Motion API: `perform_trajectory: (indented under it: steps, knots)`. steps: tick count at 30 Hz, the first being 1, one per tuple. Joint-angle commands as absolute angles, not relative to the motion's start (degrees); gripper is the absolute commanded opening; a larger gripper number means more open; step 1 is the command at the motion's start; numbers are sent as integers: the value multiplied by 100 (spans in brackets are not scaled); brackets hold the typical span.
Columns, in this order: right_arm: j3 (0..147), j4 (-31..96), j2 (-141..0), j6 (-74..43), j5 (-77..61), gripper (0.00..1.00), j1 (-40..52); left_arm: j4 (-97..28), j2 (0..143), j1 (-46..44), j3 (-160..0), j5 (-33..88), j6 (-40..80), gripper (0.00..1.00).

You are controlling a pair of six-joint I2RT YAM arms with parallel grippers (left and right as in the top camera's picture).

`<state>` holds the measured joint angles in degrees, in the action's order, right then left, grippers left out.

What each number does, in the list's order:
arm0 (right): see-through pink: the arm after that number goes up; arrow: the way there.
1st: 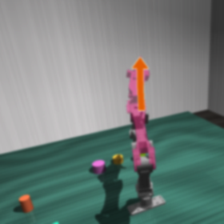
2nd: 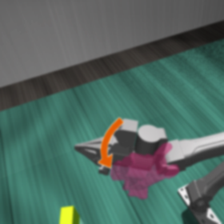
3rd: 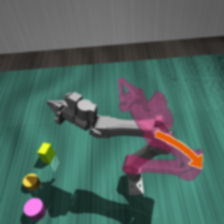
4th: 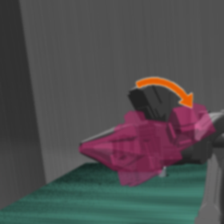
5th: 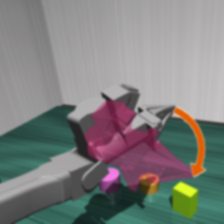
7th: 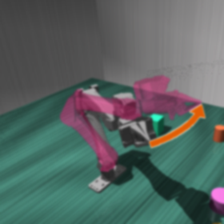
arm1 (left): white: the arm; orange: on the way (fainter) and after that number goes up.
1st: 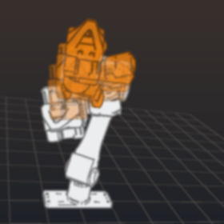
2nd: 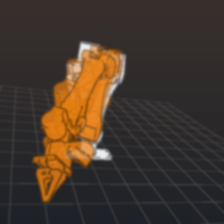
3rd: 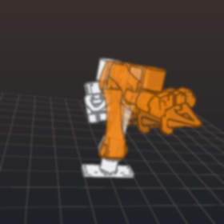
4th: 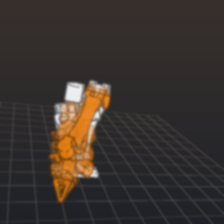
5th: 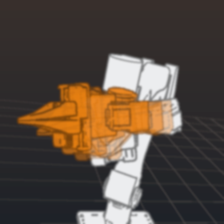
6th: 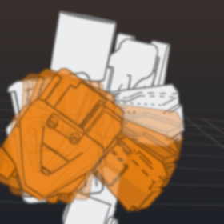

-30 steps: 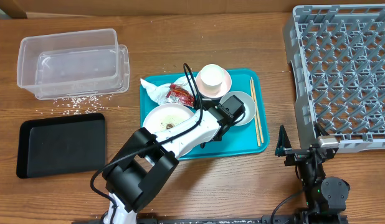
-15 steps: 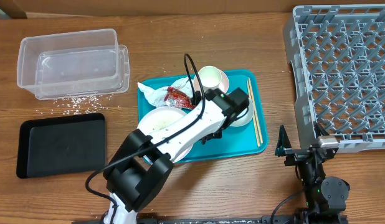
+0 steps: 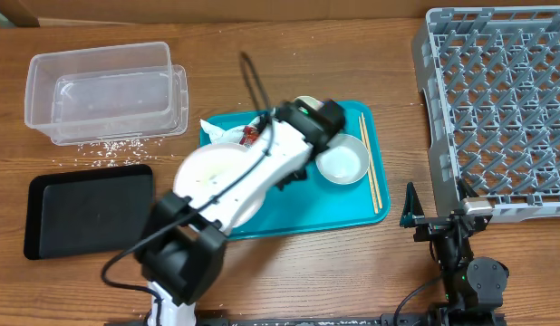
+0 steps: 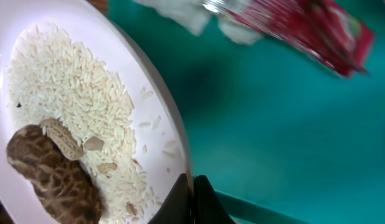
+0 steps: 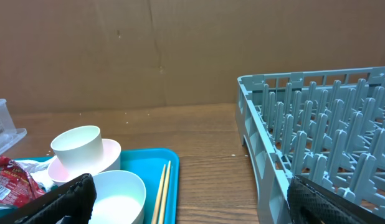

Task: Sort waste into correct bins and load items into the dishwasher
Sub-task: 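Lift the plate with the left gripper and carry it to the black tray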

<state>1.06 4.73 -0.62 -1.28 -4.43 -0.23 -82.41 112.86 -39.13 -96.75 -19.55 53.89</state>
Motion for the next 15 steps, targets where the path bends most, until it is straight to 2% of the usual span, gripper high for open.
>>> perform_trajectory:
  steps: [1, 8, 15]
  knots:
    - [47, 451, -16, -134, -390, 100, -1, -8427, 10892, -3142, -9824, -2088, 5325, 4]
    - [47, 451, -16, -134, -390, 100, -1, -8665, 10884, -1612, -9824, -1756, 5004, 4]
    - [47, 451, -16, -134, -390, 100, -1, -8508, 10829, -318, -9824, -602, 4036, 4]
